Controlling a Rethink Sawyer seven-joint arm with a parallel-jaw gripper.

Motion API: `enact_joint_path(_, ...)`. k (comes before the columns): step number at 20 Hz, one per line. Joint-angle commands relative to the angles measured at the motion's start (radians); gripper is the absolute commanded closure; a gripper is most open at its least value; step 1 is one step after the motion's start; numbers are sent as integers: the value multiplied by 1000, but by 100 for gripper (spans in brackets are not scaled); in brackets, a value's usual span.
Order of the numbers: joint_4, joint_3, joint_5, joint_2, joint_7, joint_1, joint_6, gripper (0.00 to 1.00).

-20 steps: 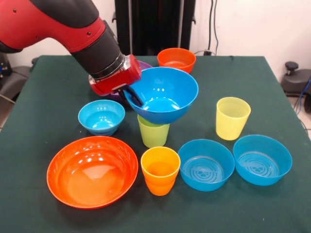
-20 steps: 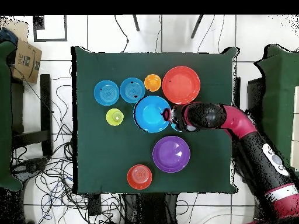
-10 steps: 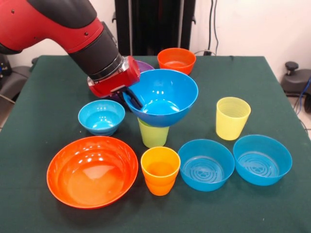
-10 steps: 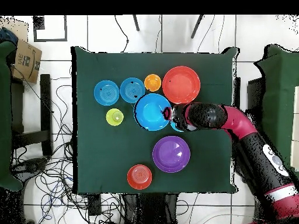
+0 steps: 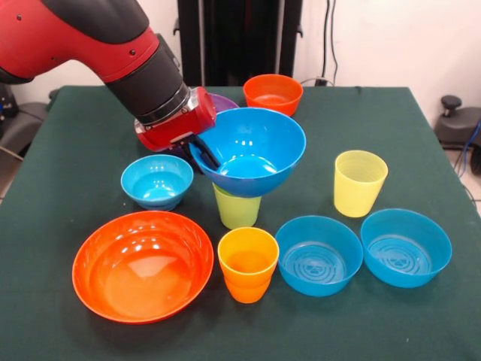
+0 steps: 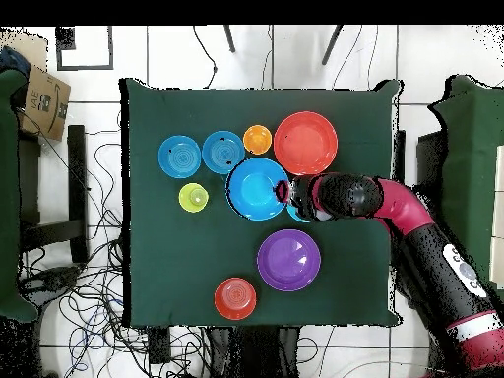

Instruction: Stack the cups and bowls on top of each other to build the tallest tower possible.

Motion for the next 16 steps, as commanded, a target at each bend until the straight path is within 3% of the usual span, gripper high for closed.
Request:
enact_joint_path(1, -10, -24, -48, 31, -223, 13, 23, 100)
enact_joint_path(16, -5, -41, -57, -6, -263, 31, 111, 100)
